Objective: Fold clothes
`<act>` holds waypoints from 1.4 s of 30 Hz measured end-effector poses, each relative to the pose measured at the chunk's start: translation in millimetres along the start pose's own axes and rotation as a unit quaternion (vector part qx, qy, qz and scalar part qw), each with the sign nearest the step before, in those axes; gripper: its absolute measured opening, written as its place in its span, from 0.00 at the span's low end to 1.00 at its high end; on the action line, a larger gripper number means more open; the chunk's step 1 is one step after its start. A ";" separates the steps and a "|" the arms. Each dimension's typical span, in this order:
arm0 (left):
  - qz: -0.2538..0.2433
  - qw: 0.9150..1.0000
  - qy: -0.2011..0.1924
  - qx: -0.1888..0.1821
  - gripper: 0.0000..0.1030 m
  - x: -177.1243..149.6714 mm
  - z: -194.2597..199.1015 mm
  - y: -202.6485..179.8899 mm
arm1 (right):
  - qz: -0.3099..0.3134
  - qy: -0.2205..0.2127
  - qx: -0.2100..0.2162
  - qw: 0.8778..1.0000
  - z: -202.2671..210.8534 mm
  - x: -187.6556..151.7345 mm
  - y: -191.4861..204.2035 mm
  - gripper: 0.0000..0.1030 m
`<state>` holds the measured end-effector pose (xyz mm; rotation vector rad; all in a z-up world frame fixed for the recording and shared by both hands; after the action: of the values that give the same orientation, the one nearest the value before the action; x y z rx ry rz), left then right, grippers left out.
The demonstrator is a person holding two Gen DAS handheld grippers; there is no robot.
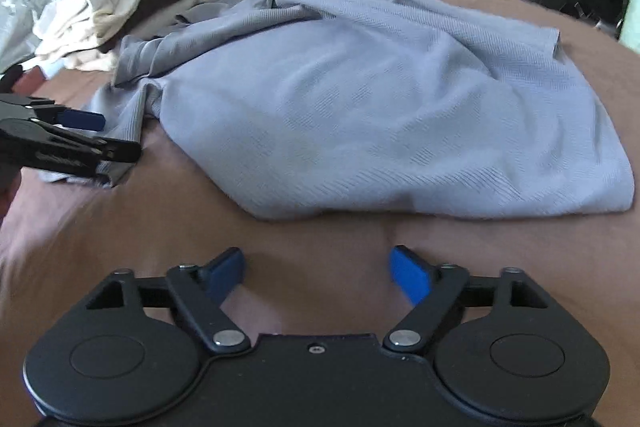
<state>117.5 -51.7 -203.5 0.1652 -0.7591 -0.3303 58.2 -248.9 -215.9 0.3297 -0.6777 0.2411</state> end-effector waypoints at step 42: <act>0.252 0.964 0.074 -0.031 0.47 -17.9 36.4 109.2 | -0.303 -0.135 -0.178 0.927 151.5 -40.8 -177.3 0.40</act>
<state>105.5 55.8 -160.2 -0.0640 -0.6156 0.1427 -1.9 -473.2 -170.4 0.2096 -0.8408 -0.5237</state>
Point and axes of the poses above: each gripper's, at about its wrist camera, not at the fingertips, and z roughly against the way its jaws point, y to its left, x to its top, the point moved 8 cm from there along -z, roughly the way its jaws point, and after that the axes turned 8 degrees about x, right-handed, at the moved point
